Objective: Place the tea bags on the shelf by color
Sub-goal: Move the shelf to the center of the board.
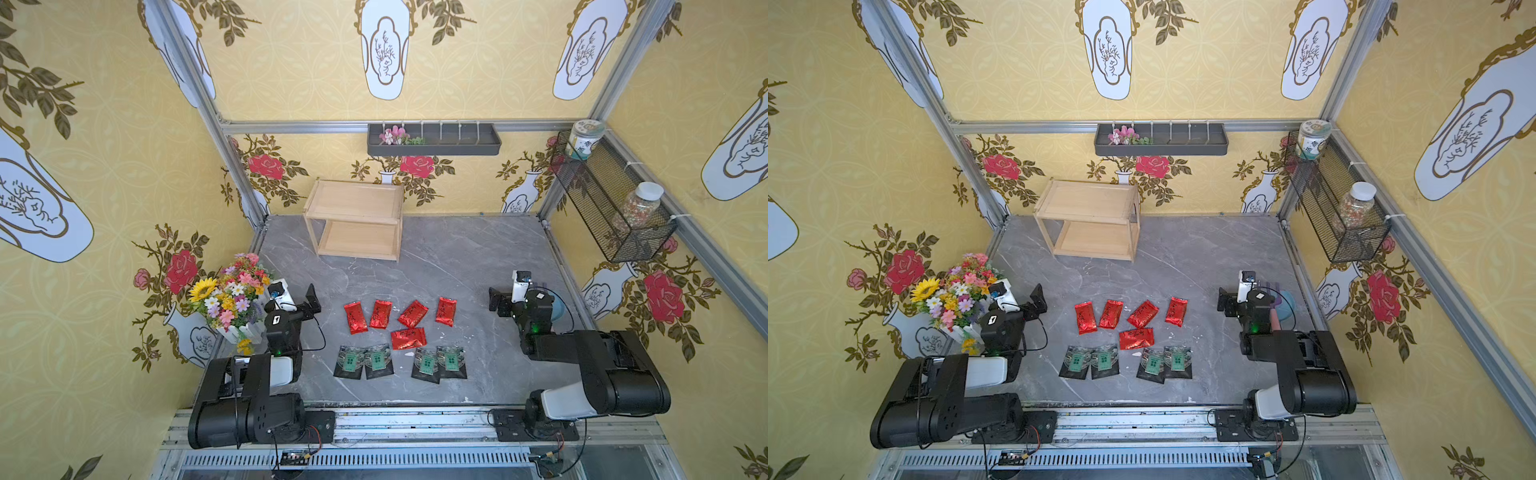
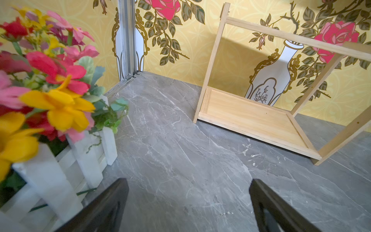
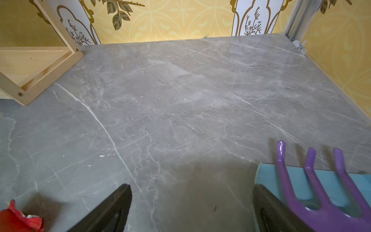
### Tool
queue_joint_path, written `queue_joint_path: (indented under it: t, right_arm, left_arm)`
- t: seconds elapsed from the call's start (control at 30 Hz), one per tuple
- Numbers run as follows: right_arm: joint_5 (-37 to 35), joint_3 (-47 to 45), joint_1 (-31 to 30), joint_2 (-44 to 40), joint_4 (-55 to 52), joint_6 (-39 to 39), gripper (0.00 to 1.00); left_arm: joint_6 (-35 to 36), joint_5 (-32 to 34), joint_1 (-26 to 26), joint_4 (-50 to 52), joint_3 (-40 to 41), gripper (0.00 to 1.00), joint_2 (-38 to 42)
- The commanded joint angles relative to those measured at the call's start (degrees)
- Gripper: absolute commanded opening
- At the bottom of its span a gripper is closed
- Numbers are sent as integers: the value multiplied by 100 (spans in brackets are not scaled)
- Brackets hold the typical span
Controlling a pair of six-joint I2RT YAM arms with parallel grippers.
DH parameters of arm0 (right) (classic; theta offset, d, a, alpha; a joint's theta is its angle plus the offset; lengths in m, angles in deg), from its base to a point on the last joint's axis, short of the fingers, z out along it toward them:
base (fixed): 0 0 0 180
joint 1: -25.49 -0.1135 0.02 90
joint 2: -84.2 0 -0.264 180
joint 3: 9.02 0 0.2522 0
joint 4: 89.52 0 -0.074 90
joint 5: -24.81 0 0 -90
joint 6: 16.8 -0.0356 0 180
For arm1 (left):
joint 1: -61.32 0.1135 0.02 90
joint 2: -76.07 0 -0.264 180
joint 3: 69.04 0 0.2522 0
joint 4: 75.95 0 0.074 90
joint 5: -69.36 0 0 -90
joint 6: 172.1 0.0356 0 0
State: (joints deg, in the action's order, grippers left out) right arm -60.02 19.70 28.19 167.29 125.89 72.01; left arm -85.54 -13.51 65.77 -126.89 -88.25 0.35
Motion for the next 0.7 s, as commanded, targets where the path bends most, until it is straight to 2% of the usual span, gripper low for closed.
queue_joint_path:
  t: [0.0, 0.43, 0.67]
  right_arm:
    - [115, -41, 1, -47, 107, 53, 97]
    - [120, -37, 1, -54, 91, 41, 97]
    - [113, -36, -1, -46, 90, 49, 97]
  left_arm:
    - [-27, 143, -6, -130, 49, 100, -2]
    - [-55, 220, -12, -225, 65, 100, -11]
    - [-69, -1, 82, -235, 90, 100, 4]
